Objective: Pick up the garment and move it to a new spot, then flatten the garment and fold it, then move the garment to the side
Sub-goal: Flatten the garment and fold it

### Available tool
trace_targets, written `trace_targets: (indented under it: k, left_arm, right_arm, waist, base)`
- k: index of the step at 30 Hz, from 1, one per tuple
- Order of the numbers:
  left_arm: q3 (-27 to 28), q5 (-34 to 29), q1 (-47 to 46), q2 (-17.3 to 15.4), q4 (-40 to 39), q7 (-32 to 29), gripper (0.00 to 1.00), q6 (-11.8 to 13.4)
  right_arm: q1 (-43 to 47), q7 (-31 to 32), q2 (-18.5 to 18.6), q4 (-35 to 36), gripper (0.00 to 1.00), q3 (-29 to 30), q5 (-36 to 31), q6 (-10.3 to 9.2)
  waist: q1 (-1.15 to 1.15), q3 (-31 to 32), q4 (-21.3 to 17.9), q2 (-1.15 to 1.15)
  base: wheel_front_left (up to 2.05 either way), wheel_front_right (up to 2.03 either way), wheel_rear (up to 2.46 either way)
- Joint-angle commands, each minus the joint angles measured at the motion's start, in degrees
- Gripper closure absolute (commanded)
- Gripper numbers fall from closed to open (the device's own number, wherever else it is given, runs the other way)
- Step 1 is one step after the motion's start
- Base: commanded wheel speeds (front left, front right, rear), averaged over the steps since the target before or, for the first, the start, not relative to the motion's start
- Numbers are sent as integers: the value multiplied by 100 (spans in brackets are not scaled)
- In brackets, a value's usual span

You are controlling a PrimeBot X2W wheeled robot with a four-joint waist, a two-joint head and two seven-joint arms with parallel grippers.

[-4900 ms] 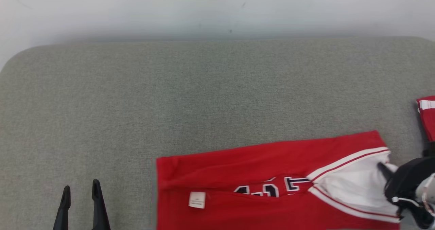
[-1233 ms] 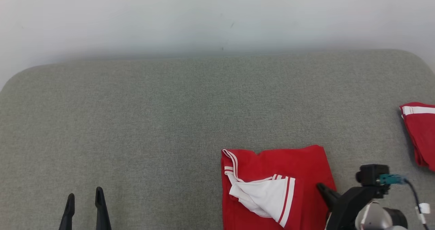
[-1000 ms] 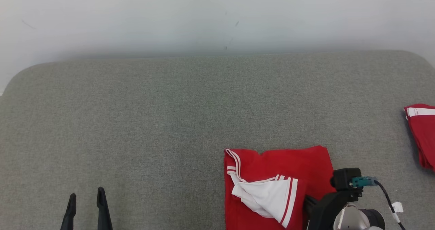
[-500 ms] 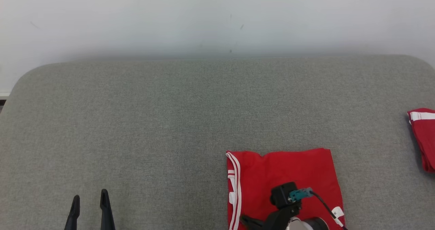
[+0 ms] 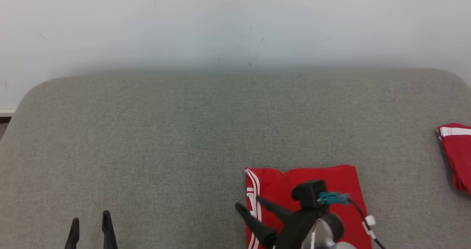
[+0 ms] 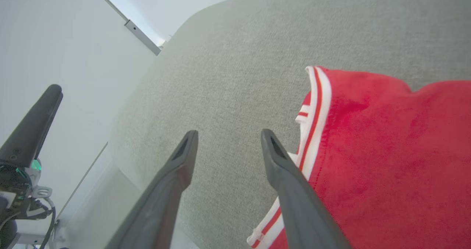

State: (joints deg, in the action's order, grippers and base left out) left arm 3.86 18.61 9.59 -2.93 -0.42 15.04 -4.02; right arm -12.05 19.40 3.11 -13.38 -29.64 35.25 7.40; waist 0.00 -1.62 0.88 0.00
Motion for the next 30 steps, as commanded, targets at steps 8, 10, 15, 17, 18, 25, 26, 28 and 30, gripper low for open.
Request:
trace_targets:
  k: [8, 10, 15, 17, 18, 25, 26, 28, 30]
  left_arm:
    - [113, -52, 114, 7, -123, 14, 0, 135]
    - [134, -64, 86, 7, -136, 14, 0, 146]
    - [168, -141, 54, 6, -101, 14, 0, 192]
    - [200, -154, 34, 7, -73, 14, 0, 212]
    - [211, -156, 25, 7, -61, 14, 0, 230]
    - [286, -136, 64, 7, 147, 14, 0, 254]
    - [294, -148, 81, 6, 209, 14, 0, 251]
    - [301, -202, 94, 6, 315, 14, 0, 250]
    - [274, -334, 111, 7, 449, 14, 0, 217]
  right_arm:
    - [134, -1183, 338, 361, 0, 960, -849, 12]
    - [169, -1460, 436, 431, 0, 1262, -1133, 12]
    - [356, -1885, 620, 561, 0, 1868, -1596, 12]
    - [448, -1971, 705, 588, 0, 2047, -1697, 12]
    - [491, -2021, 741, 599, 0, 2134, -1728, 12]
    - [749, -2195, 919, 448, 0, 2557, -1710, 12]
    - [774, -2216, 946, 413, 0, 2568, -1681, 12]
    - [800, -2303, 1017, 337, 0, 2582, -1634, 12]
    - [833, -2392, 1079, 254, 0, 2547, -1595, 12]
  waist:
    - [0, 164, -226, 0]
    - [0, 178, -281, 0]
    - [0, 260, -394, 0]
    - [0, 292, -433, 0]
    - [0, 304, -448, 0]
    - [0, 423, -555, 0]
    - [0, 440, -565, 0]
    - [0, 471, -576, 0]
    - [0, 499, -578, 0]
  base:
    - [0, 0, 0]
    - [0, 0, 0]
    - [0, 0, 0]
    - [0, 0, 0]
    - [0, 0, 0]
    - [0, 0, 0]
    - [0, 0, 0]
    - [0, 0, 0]
    - [0, 0, 0]
